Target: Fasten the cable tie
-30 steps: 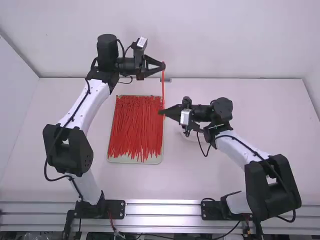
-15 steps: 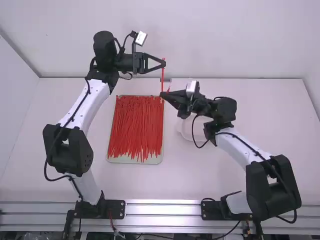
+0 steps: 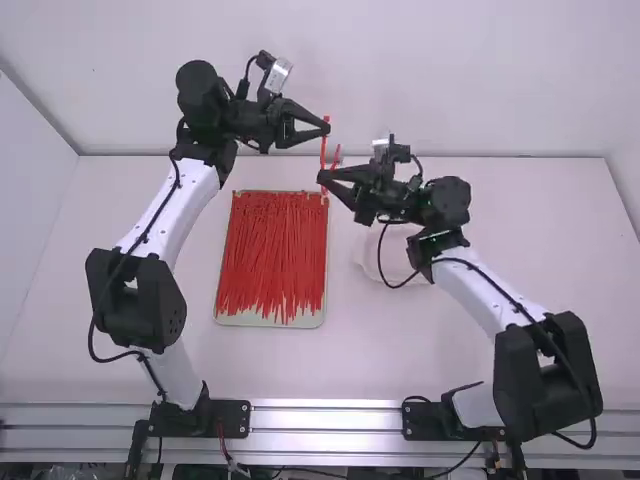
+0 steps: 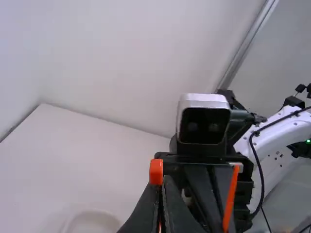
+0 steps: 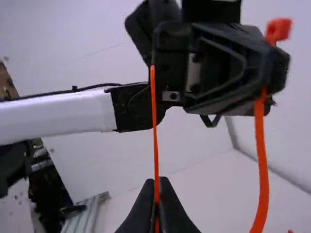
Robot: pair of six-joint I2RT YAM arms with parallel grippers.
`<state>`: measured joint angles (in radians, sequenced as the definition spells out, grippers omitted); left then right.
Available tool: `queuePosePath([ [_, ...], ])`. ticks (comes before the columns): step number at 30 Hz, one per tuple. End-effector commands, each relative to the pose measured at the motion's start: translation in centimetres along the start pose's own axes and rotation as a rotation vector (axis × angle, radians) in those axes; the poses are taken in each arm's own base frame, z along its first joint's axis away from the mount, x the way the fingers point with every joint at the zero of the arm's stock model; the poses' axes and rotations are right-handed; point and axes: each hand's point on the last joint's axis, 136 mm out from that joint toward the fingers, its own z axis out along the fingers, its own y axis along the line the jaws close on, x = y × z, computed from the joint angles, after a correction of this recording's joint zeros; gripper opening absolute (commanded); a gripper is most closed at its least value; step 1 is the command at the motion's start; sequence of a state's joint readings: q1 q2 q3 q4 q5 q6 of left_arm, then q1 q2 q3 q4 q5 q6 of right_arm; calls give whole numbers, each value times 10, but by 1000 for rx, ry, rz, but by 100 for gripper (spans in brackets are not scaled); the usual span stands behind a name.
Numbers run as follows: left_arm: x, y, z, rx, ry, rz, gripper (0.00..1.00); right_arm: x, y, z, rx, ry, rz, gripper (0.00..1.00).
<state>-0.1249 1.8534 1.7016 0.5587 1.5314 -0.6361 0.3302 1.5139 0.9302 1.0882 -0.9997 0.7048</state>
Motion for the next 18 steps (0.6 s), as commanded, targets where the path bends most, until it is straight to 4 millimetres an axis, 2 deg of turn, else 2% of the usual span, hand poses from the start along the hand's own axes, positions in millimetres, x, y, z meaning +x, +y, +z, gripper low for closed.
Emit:
queuePosePath([
  [1, 1, -4, -4, 15, 14, 0, 2, -17, 5, 6, -11, -6, 39, 0],
  [3, 1, -3, -9, 8, 14, 22, 2, -20, 2, 7, -1, 9, 100, 0],
  [11, 1, 5, -20, -28, 0, 166, 2, -24, 14, 13, -52, 94, 236, 0],
  [18, 6, 6, -16, -18, 5, 222, 2, -16, 18, 14, -67, 182, 364, 0],
])
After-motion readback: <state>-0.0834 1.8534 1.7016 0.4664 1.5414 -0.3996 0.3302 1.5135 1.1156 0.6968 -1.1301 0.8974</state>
